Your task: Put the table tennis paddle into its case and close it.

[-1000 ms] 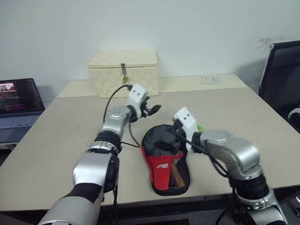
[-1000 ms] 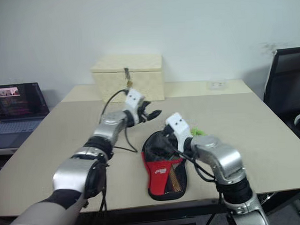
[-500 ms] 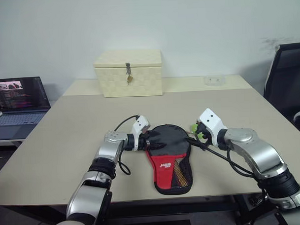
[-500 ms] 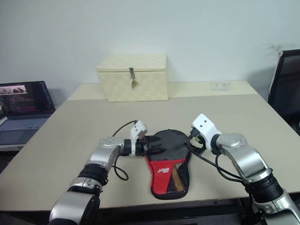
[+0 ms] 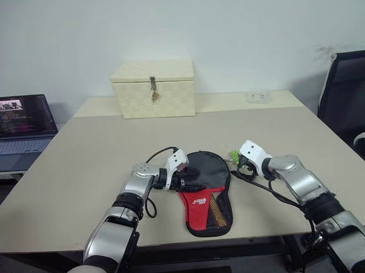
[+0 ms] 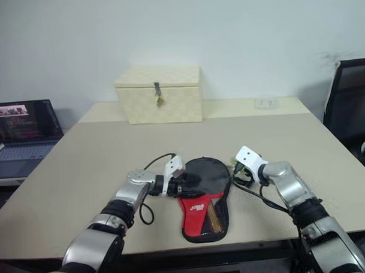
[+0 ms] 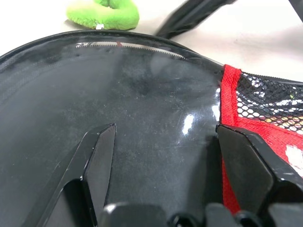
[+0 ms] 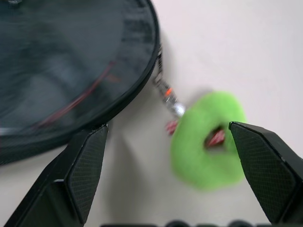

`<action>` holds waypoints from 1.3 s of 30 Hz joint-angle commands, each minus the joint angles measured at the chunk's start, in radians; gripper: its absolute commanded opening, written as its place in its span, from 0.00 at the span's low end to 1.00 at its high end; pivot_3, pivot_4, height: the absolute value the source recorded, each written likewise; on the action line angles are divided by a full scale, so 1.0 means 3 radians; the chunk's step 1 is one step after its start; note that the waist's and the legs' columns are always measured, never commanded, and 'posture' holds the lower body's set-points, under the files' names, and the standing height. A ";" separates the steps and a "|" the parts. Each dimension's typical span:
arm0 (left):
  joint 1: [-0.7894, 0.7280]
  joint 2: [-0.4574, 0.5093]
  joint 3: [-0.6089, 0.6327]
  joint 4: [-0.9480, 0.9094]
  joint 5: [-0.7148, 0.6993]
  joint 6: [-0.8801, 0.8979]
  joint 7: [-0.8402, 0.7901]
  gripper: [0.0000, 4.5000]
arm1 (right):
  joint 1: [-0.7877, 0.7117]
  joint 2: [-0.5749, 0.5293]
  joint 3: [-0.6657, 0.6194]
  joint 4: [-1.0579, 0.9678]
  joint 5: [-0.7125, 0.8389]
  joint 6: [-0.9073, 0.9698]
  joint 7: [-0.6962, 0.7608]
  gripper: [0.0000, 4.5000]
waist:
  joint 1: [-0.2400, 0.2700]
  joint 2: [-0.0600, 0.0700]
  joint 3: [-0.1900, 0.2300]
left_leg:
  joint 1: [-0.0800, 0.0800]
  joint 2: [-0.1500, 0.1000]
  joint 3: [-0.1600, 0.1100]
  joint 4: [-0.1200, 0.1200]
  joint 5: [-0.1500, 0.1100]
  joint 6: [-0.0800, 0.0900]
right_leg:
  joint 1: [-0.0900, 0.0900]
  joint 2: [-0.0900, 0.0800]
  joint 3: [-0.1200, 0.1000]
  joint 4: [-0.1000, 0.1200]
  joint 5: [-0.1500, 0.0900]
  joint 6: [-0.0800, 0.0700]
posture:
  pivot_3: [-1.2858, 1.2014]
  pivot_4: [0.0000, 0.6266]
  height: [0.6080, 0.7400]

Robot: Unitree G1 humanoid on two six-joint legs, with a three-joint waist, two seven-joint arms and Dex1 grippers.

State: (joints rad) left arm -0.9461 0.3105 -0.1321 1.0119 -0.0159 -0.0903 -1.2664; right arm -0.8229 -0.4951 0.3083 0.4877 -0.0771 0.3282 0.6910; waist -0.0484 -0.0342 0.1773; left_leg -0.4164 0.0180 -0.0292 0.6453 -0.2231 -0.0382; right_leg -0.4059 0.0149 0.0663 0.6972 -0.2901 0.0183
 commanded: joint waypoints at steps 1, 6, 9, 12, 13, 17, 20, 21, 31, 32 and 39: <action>-0.0047 -0.0017 -0.0021 0.0032 0.0024 -0.0050 -0.0034 0.81 | -0.0205 0.0072 -0.0012 0.0342 -0.0075 -0.0220 0.0078 1.00 | -0.0002 0.0000 0.0000 | 0.0000 0.0000 0.0000 0.0000 0.0000 0.0000 | 0.0000 0.0000 0.0000 0.0000 0.0000 0.0000 | 0.52 0.24 1.00; -0.0055 -0.0026 -0.0023 0.0036 0.0024 -0.0062 -0.0049 0.83 | -0.0456 0.0184 -0.0032 0.0972 -0.0138 -0.0219 0.0211 0.91 | -0.0011 0.0000 0.0000 | 0.0002 0.0000 0.0000 0.0000 0.0000 0.0000 | 0.0001 -0.0002 0.0001 0.0002 0.0000 0.0000 | 0.52 0.24 1.00; -0.0052 -0.0031 -0.0027 0.0035 0.0028 -0.0067 -0.0054 0.83 | -0.0553 0.0190 -0.0020 0.1182 -0.0180 -0.0256 0.0291 0.72 | -0.0018 0.0001 -0.0001 | 0.0005 0.0000 -0.0001 0.0001 0.0000 0.0000 | 0.0003 -0.0002 0.0000 0.0004 0.0000 0.0000 | 0.52 0.24 1.00; -0.0034 -0.0049 -0.0042 0.0028 0.0035 -0.0068 -0.0064 0.83 | -0.0598 0.0166 -0.0011 0.1251 -0.0211 -0.0307 0.0363 0.50 | -0.0015 0.0001 -0.0001 | 0.0004 -0.0002 -0.0002 0.0003 0.0000 0.0000 | 0.0004 -0.0003 -0.0001 0.0004 0.0001 0.0000 | 0.52 0.24 1.00; -0.0028 -0.0057 -0.0047 0.0030 0.0037 -0.0064 -0.0067 0.83 | -0.0596 0.0146 -0.0002 0.1238 -0.0227 -0.0322 0.0390 0.42 | -0.0014 0.0001 -0.0001 | 0.0004 -0.0002 -0.0002 0.0002 0.0000 0.0000 | 0.0004 -0.0004 -0.0001 0.0004 0.0001 0.0000 | 0.52 0.24 1.00; 0.0002 -0.0079 -0.0071 0.0041 0.0049 -0.0044 -0.0087 0.83 | -0.0496 0.0010 0.0002 0.1004 -0.0287 -0.0324 0.0541 0.12 | 0.0006 0.0001 -0.0001 | 0.0003 -0.0003 -0.0003 0.0002 0.0000 0.0000 | 0.0004 -0.0005 -0.0002 0.0004 0.0000 0.0001 | 0.52 0.24 1.00; 0.0014 -0.0095 -0.0087 0.0054 0.0056 -0.0037 -0.0091 0.83 | -0.0316 -0.0171 0.0011 0.0649 -0.0330 -0.0298 0.0669 0.01 | 0.0023 0.0002 -0.0001 | 0.0002 -0.0005 -0.0004 0.0001 0.0000 0.0000 | 0.0004 -0.0007 -0.0002 0.0002 0.0000 0.0001 | 0.52 0.24 1.00; 0.0012 -0.0104 -0.0093 0.0064 0.0062 -0.0035 -0.0092 0.83 | -0.0209 -0.0260 -0.0004 0.0440 -0.0321 -0.0242 0.0741 0.01 | 0.0037 0.0003 -0.0001 | 0.0001 -0.0006 -0.0004 0.0001 0.0000 0.0000 | 0.0004 -0.0007 -0.0003 0.0002 0.0000 0.0001 | 0.52 0.24 1.00; 0.0048 -0.0153 -0.0161 0.0110 0.0062 -0.0085 -0.0458 0.83 | 0.0580 -0.0747 -0.0176 -0.1129 -0.0219 0.0443 0.1009 0.01 | 0.0063 0.0007 -0.0004 | 0.0001 -0.0012 -0.0008 0.0002 0.0000 0.0000 | 0.0005 -0.0009 -0.0005 0.0002 -0.0002 0.0004 | 0.52 0.24 1.00; 0.0050 -0.0151 -0.0167 0.0126 0.0076 -0.0114 -0.0474 0.83 | 0.0610 -0.0755 -0.0182 -0.1200 -0.0208 0.0500 0.1005 0.01 | 0.0063 0.0007 -0.0004 | 0.0000 -0.0012 -0.0009 0.0002 0.0000 0.0000 | 0.0005 -0.0009 -0.0005 0.0002 -0.0002 0.0004 | 0.52 0.24 1.00; 0.0011 -0.0099 -0.0232 0.0368 0.0236 -0.0378 -0.0393 0.83 | 0.0730 -0.0793 -0.0183 -0.1556 -0.0132 0.0793 0.1006 0.01 | 0.0064 0.0007 -0.0005 | 0.0001 -0.0013 -0.0009 0.0003 0.0000 0.0000 | 0.0007 -0.0009 -0.0005 0.0001 -0.0002 0.0004 | 0.52 0.24 1.00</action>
State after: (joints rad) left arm -0.9585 0.2784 -0.1689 1.0753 0.0103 -0.2057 -1.3883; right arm -0.6058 -0.7091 0.2856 0.0665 -0.1304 0.5493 0.9833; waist -0.0293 -0.0321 0.1759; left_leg -0.4160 0.0142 -0.0320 0.6462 -0.2230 -0.0381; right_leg -0.4038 0.0121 0.0647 0.6976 -0.2906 0.0197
